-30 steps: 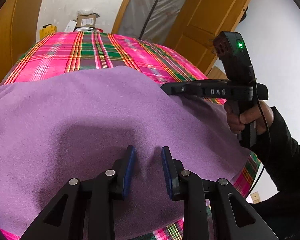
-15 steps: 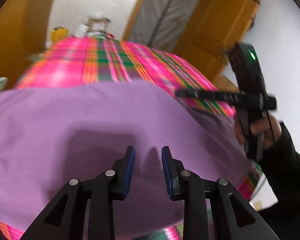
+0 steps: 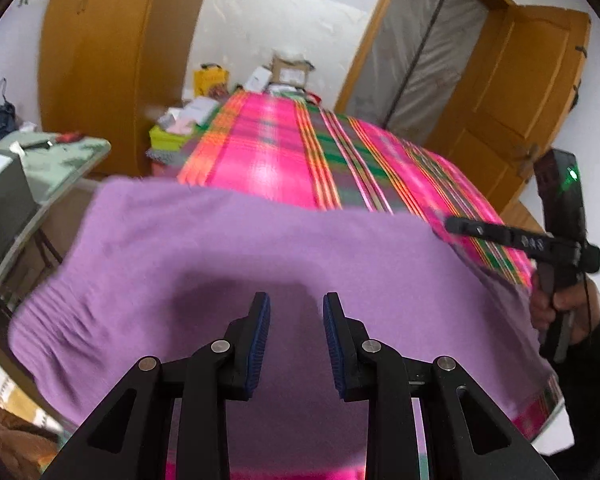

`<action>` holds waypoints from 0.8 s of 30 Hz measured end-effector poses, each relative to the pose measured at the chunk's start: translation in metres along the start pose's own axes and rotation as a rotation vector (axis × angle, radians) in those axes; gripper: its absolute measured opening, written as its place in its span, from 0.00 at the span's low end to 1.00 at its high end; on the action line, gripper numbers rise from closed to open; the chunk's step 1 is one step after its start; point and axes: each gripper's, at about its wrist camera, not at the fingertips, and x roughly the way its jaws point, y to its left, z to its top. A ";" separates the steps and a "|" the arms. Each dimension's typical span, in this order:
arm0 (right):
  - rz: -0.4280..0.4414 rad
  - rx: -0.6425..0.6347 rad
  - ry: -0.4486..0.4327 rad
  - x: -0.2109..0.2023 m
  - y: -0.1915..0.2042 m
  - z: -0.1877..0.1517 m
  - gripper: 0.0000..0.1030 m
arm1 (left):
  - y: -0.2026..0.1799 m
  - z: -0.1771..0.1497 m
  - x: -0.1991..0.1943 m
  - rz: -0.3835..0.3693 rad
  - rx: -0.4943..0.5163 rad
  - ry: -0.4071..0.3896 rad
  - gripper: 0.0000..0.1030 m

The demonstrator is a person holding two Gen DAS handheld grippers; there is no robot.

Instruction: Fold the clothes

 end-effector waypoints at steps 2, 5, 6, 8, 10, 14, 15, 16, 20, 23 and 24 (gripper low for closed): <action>-0.001 -0.008 0.018 0.009 0.005 0.003 0.14 | 0.009 0.008 0.004 0.035 -0.014 -0.014 0.28; -0.021 0.004 0.070 0.031 0.006 0.004 0.14 | 0.027 0.011 0.015 0.096 -0.050 0.029 0.28; -0.028 0.008 0.088 0.039 0.006 0.005 0.14 | 0.034 0.009 0.019 0.096 -0.069 0.048 0.28; -0.047 0.057 0.090 0.041 -0.003 0.006 0.13 | 0.041 0.007 0.019 0.074 -0.094 0.053 0.28; -0.065 0.092 0.078 0.039 -0.009 0.007 0.13 | 0.042 0.007 0.011 0.072 -0.097 0.036 0.28; -0.025 0.058 0.031 0.023 0.007 0.005 0.15 | 0.042 0.011 -0.001 0.047 -0.099 0.001 0.33; -0.009 0.042 0.019 0.019 0.014 0.003 0.15 | 0.041 0.015 0.000 0.048 -0.096 -0.003 0.36; 0.008 0.025 0.018 0.018 0.020 0.001 0.15 | 0.040 0.019 0.003 0.050 -0.095 -0.001 0.37; 0.057 -0.018 0.058 0.020 0.042 -0.012 0.15 | 0.035 0.038 0.020 0.084 -0.075 0.035 0.38; 0.047 -0.032 0.100 0.025 0.051 -0.027 0.15 | 0.039 0.043 0.045 0.166 -0.059 0.113 0.38; 0.041 -0.035 0.116 0.025 0.051 -0.033 0.15 | 0.040 0.042 0.053 0.192 -0.050 0.143 0.38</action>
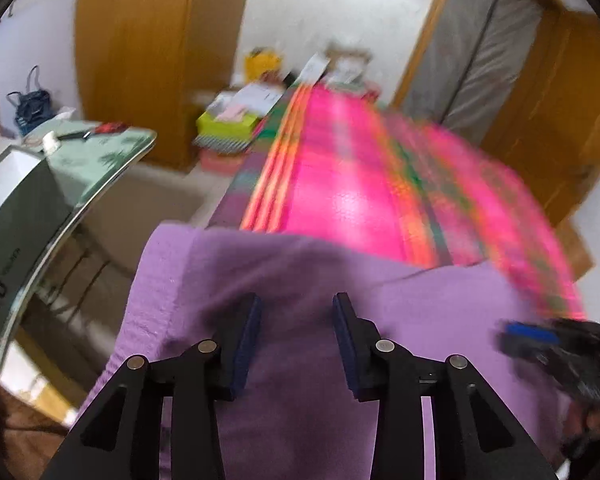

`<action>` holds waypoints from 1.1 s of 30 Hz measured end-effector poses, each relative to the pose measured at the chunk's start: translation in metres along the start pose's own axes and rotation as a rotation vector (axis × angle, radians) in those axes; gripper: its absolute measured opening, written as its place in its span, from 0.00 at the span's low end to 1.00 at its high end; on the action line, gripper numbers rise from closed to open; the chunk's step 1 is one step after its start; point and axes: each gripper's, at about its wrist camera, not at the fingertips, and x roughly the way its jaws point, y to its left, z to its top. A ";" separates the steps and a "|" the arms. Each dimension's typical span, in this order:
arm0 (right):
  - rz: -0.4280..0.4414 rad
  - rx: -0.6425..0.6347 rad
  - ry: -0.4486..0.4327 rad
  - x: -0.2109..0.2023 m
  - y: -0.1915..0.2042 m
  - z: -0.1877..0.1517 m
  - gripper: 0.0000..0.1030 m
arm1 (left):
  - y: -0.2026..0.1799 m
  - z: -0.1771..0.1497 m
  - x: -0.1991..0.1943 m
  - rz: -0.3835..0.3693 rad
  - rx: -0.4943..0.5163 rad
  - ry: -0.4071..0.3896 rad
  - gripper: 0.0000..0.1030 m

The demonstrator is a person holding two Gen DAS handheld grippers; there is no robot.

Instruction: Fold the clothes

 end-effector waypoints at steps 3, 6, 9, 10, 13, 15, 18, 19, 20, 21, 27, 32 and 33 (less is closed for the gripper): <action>0.007 -0.016 0.004 -0.004 0.003 -0.016 0.16 | -0.005 -0.002 -0.003 0.022 0.038 -0.018 0.39; 0.044 -0.021 -0.011 -0.017 0.006 -0.024 0.18 | -0.007 -0.004 -0.018 -0.055 0.015 -0.043 0.39; 0.056 -0.020 -0.026 -0.023 0.008 -0.029 0.18 | -0.019 -0.004 -0.029 -0.090 0.048 -0.082 0.39; 0.062 -0.021 -0.020 -0.024 0.008 -0.032 0.18 | -0.023 -0.005 -0.028 -0.102 0.054 -0.077 0.39; 0.078 -0.056 0.009 -0.020 0.014 -0.042 0.19 | -0.032 -0.010 -0.020 -0.115 0.076 -0.040 0.39; 0.097 -0.080 0.029 -0.023 0.017 -0.045 0.21 | -0.039 -0.021 -0.020 -0.114 0.093 -0.022 0.39; 0.123 -0.121 0.022 -0.033 0.021 -0.045 0.20 | -0.046 -0.037 -0.030 -0.121 0.128 -0.030 0.39; 0.111 -0.127 0.009 -0.035 0.020 -0.043 0.20 | -0.047 -0.044 -0.031 -0.140 0.124 -0.015 0.39; 0.091 -0.123 -0.006 -0.037 0.018 -0.036 0.20 | -0.047 -0.051 -0.034 -0.149 0.123 -0.023 0.39; 0.071 -0.117 -0.015 -0.037 0.016 -0.028 0.20 | -0.048 -0.058 -0.039 -0.141 0.139 -0.036 0.39; -0.002 -0.116 -0.038 -0.022 0.016 0.017 0.20 | -0.046 -0.083 -0.059 -0.138 0.164 -0.052 0.39; -0.040 -0.138 -0.018 0.013 0.023 0.029 0.20 | -0.043 -0.092 -0.064 -0.149 0.170 -0.061 0.39; -0.039 -0.118 -0.013 0.019 0.019 0.030 0.20 | -0.042 -0.093 -0.065 -0.154 0.169 -0.063 0.39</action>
